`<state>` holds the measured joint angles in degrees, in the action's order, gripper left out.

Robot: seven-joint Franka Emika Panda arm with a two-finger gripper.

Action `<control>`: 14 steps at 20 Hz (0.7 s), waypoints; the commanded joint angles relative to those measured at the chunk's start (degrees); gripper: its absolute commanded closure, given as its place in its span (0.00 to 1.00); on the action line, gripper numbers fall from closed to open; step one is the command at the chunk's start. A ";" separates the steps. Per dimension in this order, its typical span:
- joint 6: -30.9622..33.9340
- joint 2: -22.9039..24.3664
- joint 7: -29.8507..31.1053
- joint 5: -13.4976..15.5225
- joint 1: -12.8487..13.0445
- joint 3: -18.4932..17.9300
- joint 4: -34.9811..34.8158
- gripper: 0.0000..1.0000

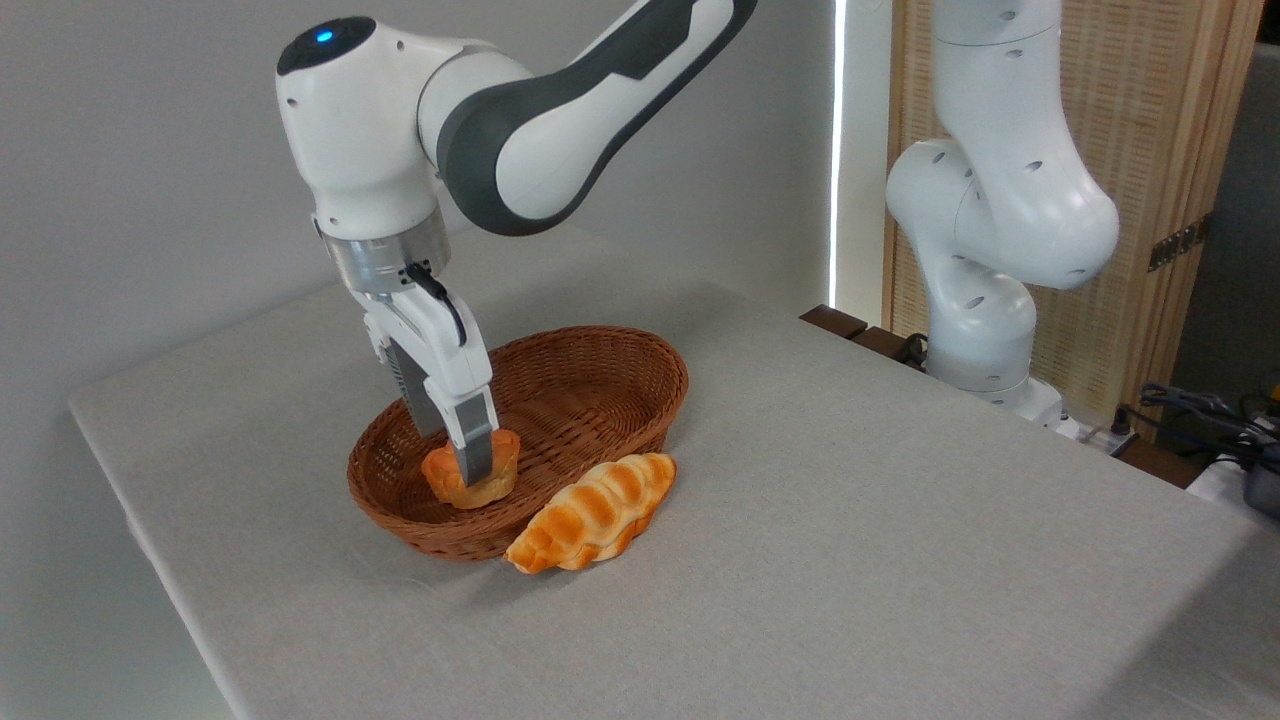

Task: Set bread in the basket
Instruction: 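Open the gripper to release the bun and raise it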

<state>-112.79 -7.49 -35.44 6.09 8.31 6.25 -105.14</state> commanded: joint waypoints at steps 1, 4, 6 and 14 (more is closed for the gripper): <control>1.08 3.61 0.02 -0.03 -0.49 -1.85 2.30 0.00; 3.71 6.08 -0.42 -0.11 -0.58 -4.93 2.30 0.00; 4.77 7.22 -1.29 -0.99 -0.49 -6.60 2.39 0.00; 10.21 8.37 -8.14 -4.60 -0.58 -9.85 3.01 0.00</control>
<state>-106.19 0.57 -39.16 2.17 7.33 -1.95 -102.70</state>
